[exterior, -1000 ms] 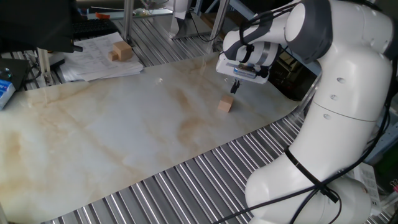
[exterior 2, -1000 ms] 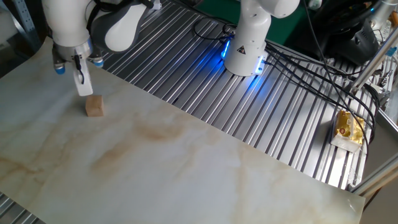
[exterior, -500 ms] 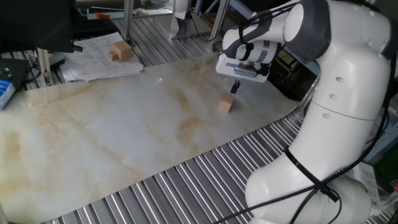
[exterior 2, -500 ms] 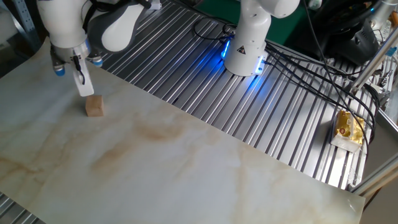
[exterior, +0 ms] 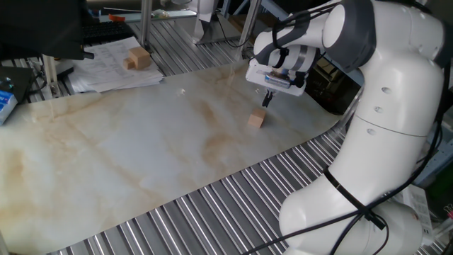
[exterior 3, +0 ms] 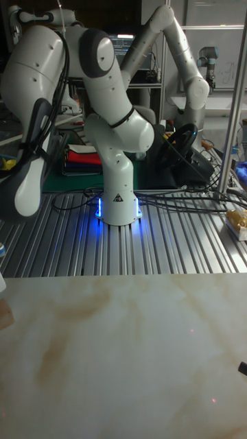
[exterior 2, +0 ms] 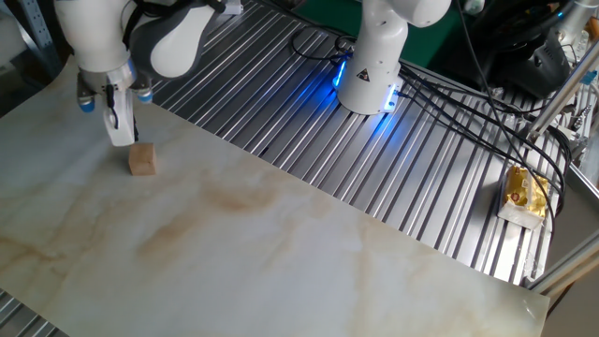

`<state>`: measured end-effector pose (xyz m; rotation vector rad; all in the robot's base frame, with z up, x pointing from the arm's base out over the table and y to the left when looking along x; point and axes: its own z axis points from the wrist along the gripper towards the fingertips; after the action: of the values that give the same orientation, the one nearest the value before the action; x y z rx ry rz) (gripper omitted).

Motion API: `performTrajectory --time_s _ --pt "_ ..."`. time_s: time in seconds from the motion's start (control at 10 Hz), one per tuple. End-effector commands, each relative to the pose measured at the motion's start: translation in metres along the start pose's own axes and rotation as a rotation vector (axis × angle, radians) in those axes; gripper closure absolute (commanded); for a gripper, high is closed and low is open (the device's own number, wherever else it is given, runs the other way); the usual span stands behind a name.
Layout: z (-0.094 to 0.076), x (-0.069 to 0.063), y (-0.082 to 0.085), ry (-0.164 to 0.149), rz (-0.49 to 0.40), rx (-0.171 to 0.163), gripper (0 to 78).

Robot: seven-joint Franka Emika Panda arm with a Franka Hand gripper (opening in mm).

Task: Pick up the small block on the left and move it to the right

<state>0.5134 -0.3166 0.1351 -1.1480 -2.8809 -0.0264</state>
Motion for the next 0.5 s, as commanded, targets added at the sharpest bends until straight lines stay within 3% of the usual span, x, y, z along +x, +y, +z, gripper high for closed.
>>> performTrajectory --time_s 0.1,0.5 --pt "-0.0026 0.0033 -0.0002 -0.059 -0.059 0.036 77.6" --pt "-0.0025 0.0102 0.0028 -0.067 -0.061 0.024 77.6"
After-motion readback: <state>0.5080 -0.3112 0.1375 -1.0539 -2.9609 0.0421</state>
